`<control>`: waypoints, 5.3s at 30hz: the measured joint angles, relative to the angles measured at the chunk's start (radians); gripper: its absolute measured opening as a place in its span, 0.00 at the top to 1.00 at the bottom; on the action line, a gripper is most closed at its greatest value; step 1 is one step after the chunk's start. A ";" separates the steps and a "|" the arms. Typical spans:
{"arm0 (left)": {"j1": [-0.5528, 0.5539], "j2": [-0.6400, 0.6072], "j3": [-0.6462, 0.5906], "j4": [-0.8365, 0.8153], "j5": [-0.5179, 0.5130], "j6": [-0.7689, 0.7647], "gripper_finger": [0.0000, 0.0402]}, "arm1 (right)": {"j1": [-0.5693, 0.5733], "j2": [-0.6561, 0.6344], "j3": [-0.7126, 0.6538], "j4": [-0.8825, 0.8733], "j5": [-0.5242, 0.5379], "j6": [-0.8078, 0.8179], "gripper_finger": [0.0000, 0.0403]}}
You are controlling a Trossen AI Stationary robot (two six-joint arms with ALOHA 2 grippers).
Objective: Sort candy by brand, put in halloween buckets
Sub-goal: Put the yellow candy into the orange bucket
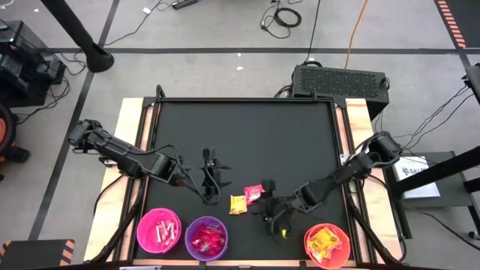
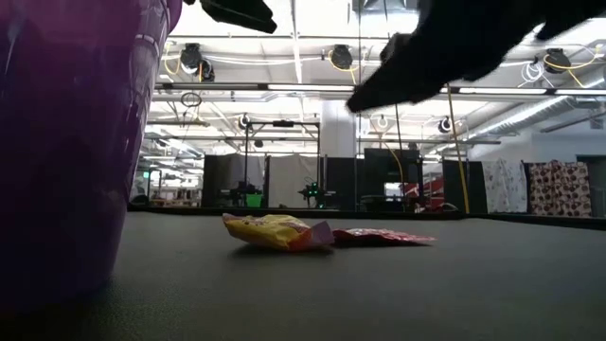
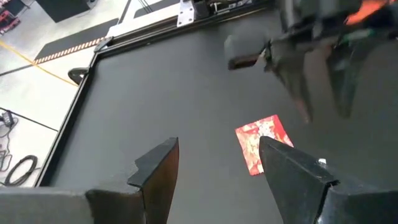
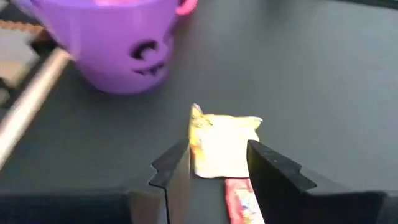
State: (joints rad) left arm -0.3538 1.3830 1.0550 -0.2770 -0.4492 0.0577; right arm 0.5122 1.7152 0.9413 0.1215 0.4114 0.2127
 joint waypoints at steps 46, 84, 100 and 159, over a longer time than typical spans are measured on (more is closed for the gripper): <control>0.014 0.000 0.000 0.004 -0.001 0.008 0.43 | -0.060 0.278 0.135 -0.042 -0.119 -0.093 1.00; 0.027 0.087 0.001 0.196 0.147 0.026 0.43 | -0.078 -0.275 0.181 -0.453 0.091 -0.166 1.00; 0.060 0.139 0.000 0.268 0.110 -0.053 0.43 | -0.078 -0.275 0.181 -0.438 0.168 -0.169 1.00; 0.113 -0.025 0.000 0.348 0.199 -0.154 0.86 | 0.007 -0.454 0.162 -0.624 0.325 -0.003 0.49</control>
State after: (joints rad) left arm -0.2410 1.3578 1.0554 0.0714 -0.2505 -0.0963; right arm 0.5187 1.2613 1.1037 -0.5026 0.7364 0.2094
